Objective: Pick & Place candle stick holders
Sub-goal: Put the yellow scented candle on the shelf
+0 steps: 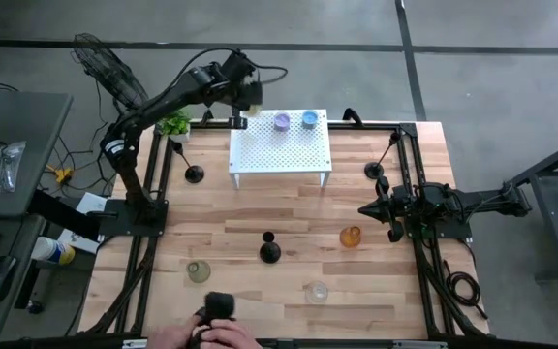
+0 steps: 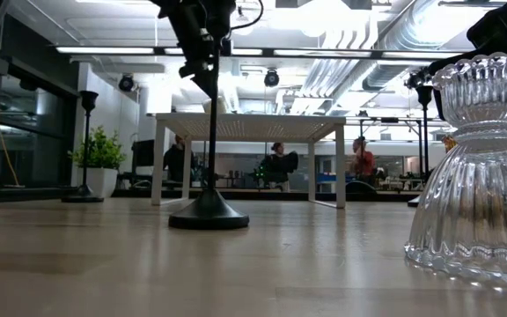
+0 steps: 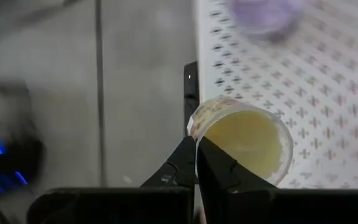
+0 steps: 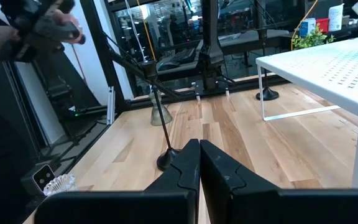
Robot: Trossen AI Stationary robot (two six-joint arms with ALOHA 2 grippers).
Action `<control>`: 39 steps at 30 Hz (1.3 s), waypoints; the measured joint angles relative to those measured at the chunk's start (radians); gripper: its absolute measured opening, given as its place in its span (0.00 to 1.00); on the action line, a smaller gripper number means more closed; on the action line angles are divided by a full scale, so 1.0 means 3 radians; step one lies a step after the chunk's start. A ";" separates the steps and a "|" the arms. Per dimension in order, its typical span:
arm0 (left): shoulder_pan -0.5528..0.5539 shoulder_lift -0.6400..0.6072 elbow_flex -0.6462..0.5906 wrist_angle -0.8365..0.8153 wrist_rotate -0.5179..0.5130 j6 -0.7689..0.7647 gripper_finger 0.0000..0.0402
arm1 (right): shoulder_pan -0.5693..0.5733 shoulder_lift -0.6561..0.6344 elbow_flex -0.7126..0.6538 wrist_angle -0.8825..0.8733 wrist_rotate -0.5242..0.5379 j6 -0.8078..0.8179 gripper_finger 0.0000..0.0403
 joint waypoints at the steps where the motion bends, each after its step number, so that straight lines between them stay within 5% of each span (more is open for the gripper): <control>1: 0.0022 0.0000 0.0042 -0.0056 -0.0008 -0.0235 0.00 | 0.0000 0.0000 0.0000 0.0000 0.0000 0.0001 0.01; 7: 0.0124 0.0197 0.0564 -0.0697 0.0156 -0.1477 0.00 | 0.0000 0.0000 0.0000 0.0000 0.0001 0.0001 0.01; 17: 0.0141 0.0878 0.1714 -0.1753 0.0425 -0.2310 0.00 | 0.0000 0.0000 0.0000 0.0000 0.0001 0.0000 0.01; 39: 0.0139 0.1072 0.1649 -0.1877 0.0196 -0.3017 0.00 | 0.0000 0.0000 0.0000 -0.0001 0.0000 0.0001 0.01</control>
